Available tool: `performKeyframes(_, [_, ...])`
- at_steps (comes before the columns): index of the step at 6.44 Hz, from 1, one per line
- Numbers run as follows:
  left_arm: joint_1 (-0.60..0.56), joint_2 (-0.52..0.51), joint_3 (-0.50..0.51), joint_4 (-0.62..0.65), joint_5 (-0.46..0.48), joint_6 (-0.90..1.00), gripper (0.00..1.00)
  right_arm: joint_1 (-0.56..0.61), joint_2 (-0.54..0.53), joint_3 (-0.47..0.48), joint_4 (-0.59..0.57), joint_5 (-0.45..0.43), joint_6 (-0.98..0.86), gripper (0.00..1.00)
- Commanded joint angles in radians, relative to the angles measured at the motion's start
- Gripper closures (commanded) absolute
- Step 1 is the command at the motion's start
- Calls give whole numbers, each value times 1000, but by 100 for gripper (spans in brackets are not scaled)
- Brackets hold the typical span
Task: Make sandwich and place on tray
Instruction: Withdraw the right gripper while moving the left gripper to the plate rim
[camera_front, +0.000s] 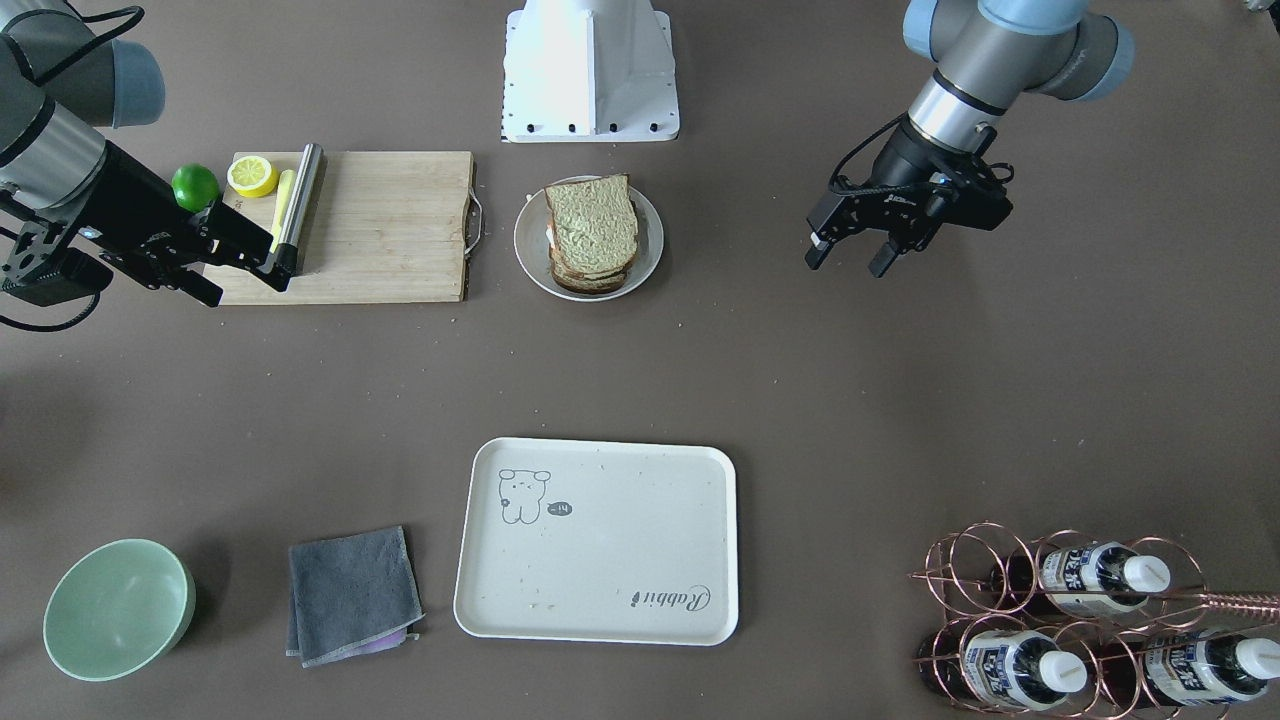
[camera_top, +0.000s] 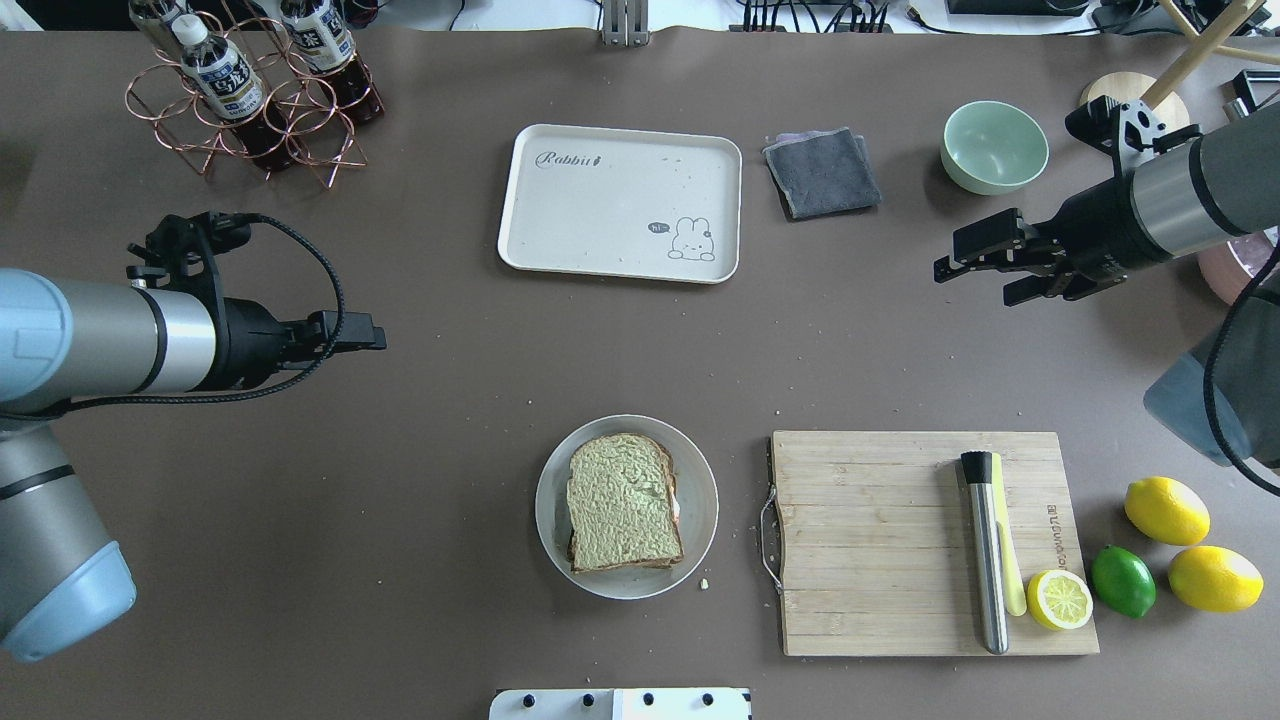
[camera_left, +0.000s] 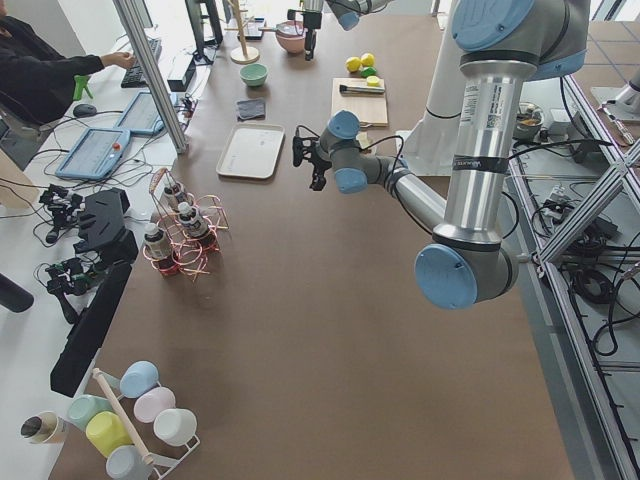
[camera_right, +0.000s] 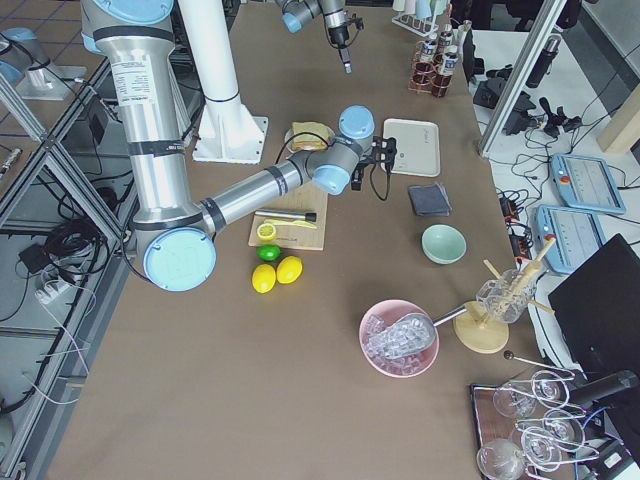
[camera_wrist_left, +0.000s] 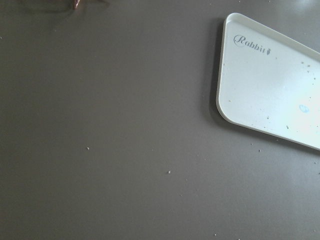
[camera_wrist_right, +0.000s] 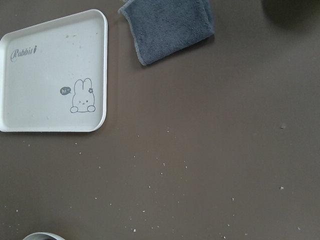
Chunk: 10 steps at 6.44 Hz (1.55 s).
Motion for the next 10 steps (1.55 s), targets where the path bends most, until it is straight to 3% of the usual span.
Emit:
performKeyframes(1, [164, -43, -10, 15, 153, -73, 2, 19, -30, 5, 9, -4, 0, 1])
performKeyframes(2, [204, -80, 0, 38, 174, -74, 13, 27, -31, -1, 7, -6, 0, 1])
performKeyframes(3, [226, -88, 6, 42, 203, -76, 33, 33, -31, -3, 9, -5, 0, 1])
performKeyframes(5, [298, -176, 67, 42, 283, -76, 37, 45, -43, -3, 9, -4, -2, 1])
performKeyframes(7, [325, -200, 130, 42, 288, -74, 38, 53, -44, -1, 9, -3, 0, 1])
performKeyframes(10, [394, -241, 165, 40, 367, -74, 55, 51, -44, -7, 9, -8, 0, 1])
